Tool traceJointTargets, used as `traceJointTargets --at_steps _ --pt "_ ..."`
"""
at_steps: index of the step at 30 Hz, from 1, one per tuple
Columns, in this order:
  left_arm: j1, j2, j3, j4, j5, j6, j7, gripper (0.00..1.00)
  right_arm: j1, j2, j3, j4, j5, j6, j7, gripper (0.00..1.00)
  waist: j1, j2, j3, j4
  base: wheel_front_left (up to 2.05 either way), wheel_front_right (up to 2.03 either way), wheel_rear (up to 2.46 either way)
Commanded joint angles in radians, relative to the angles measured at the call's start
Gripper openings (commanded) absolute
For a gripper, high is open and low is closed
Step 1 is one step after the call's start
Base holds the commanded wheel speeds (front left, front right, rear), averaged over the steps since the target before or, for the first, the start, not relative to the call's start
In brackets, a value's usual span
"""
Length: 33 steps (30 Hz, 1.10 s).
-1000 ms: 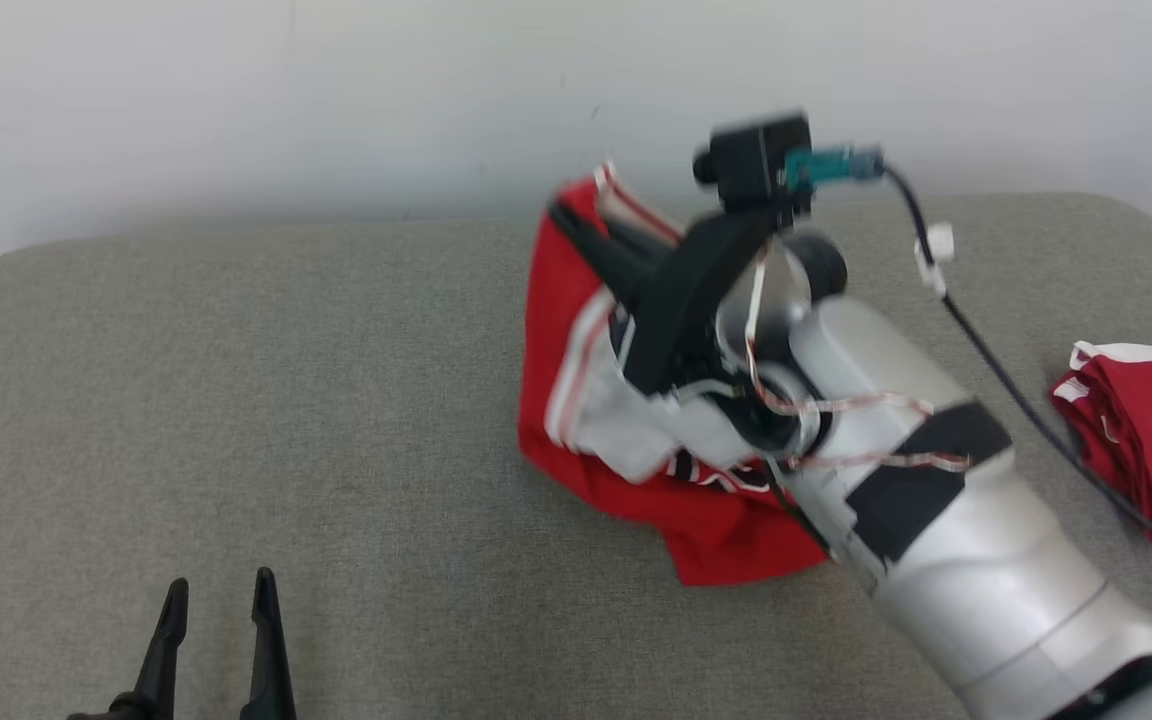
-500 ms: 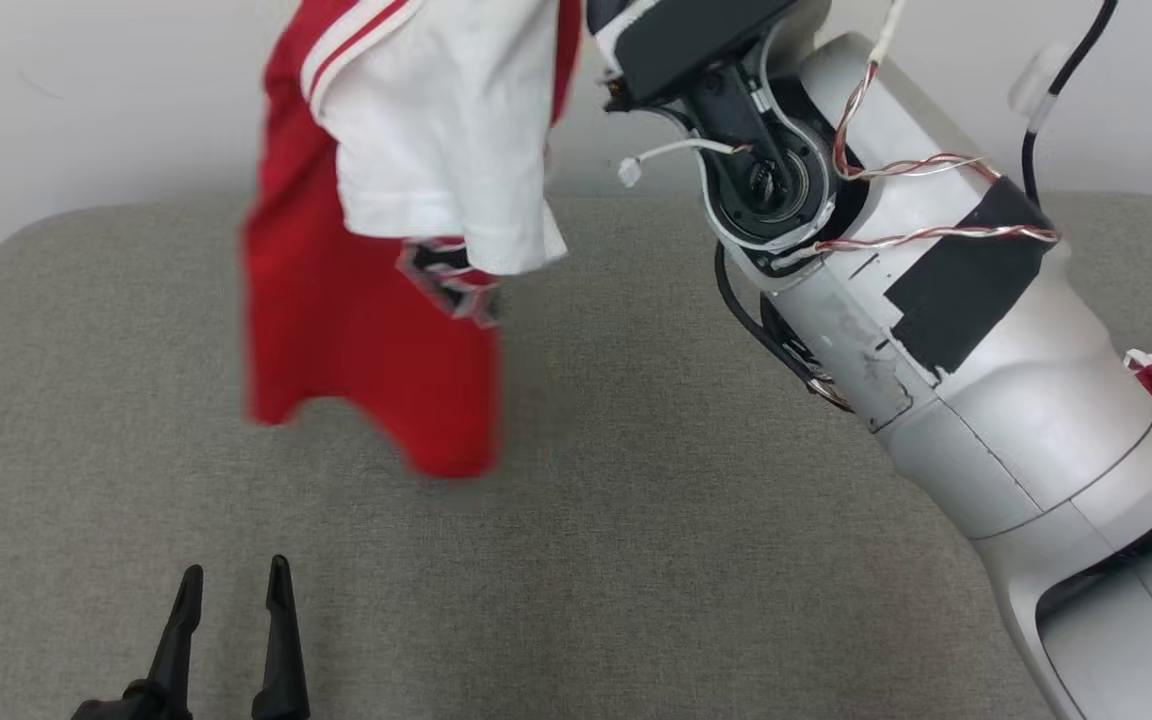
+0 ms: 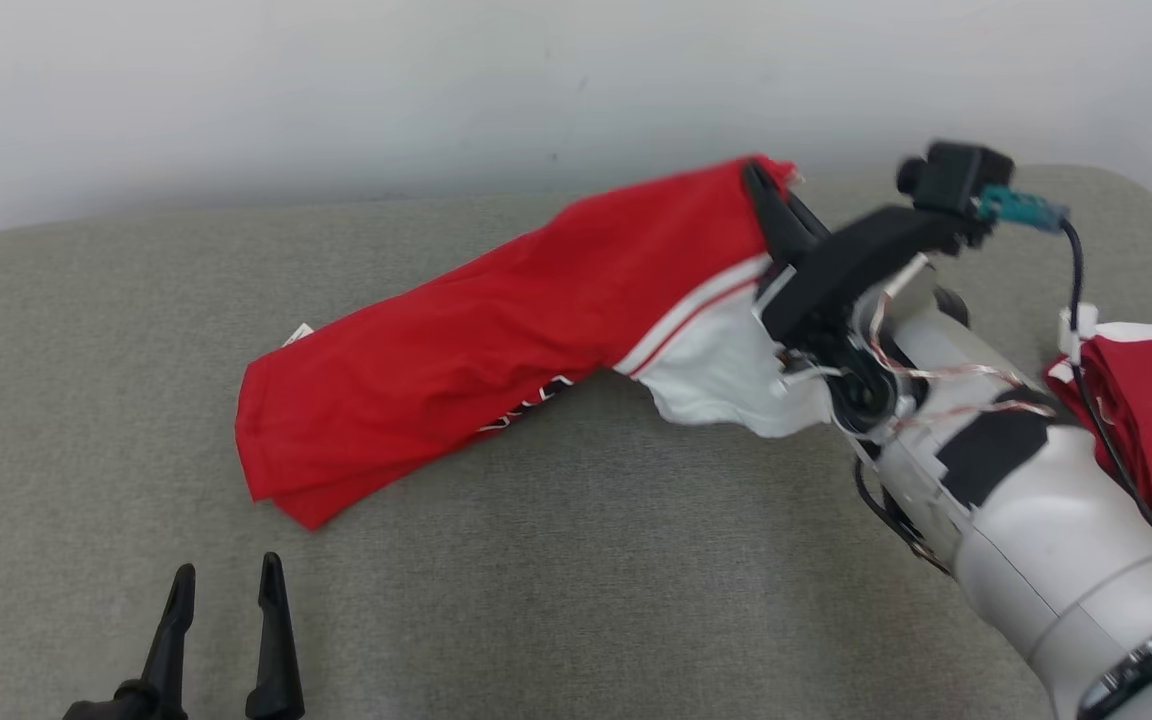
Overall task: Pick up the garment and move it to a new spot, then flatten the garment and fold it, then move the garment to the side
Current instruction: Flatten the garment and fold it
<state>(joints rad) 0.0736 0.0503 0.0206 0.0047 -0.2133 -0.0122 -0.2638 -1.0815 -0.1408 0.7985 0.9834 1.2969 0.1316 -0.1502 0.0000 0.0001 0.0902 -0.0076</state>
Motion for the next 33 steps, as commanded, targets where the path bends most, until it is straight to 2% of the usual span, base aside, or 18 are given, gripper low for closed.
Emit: traceJointTargets --at_steps 1,6,13,18,23,27,33 --pt "-0.003 0.000 0.001 -0.001 0.000 0.002 -0.001 1.00 0.044 -0.031 -0.007 -0.010 0.009 -0.002 0.000 0.00 0.0000 -0.0001 -0.002 -0.021 0.00 0.00 0.00" --pt "0.009 0.000 0.001 0.002 0.001 0.000 -0.001 1.00 0.114 -0.098 -0.020 -0.053 0.022 -0.002 0.007 0.00 0.0000 -0.0001 -0.016 -0.039 0.00 0.00 0.00" --pt "0.039 0.000 0.005 -0.004 -0.004 0.004 -0.001 1.00 0.240 -0.199 -0.030 -0.209 0.018 -0.002 0.027 0.00 0.0000 -0.0001 -0.041 -0.064 0.00 0.00 0.00" --pt "0.049 0.000 0.006 -0.011 -0.005 0.006 -0.001 1.00 0.347 -0.279 -0.080 -0.343 0.027 -0.002 0.051 0.00 0.0000 -0.0001 -0.048 -0.077 0.00 0.00 0.00" --pt "0.048 0.000 0.006 -0.015 0.000 -0.001 -0.001 1.00 0.433 -0.325 -0.152 -0.384 0.000 -0.002 0.053 0.00 0.0000 -0.0001 -0.041 -0.078 0.00 0.00 0.00" --pt "0.028 0.000 0.004 -0.016 0.005 -0.007 -0.001 1.00 0.442 -0.314 -0.180 -0.310 -0.077 -0.002 0.079 0.00 0.0000 -0.0001 -0.016 -0.071 0.00 0.00 0.00" --pt "-0.019 0.000 0.000 -0.015 0.019 -0.022 -0.001 1.00 0.321 -0.214 -0.209 -0.096 -0.241 -0.002 0.058 0.00 0.0000 -0.0001 0.041 -0.040 0.00 0.00 0.00"
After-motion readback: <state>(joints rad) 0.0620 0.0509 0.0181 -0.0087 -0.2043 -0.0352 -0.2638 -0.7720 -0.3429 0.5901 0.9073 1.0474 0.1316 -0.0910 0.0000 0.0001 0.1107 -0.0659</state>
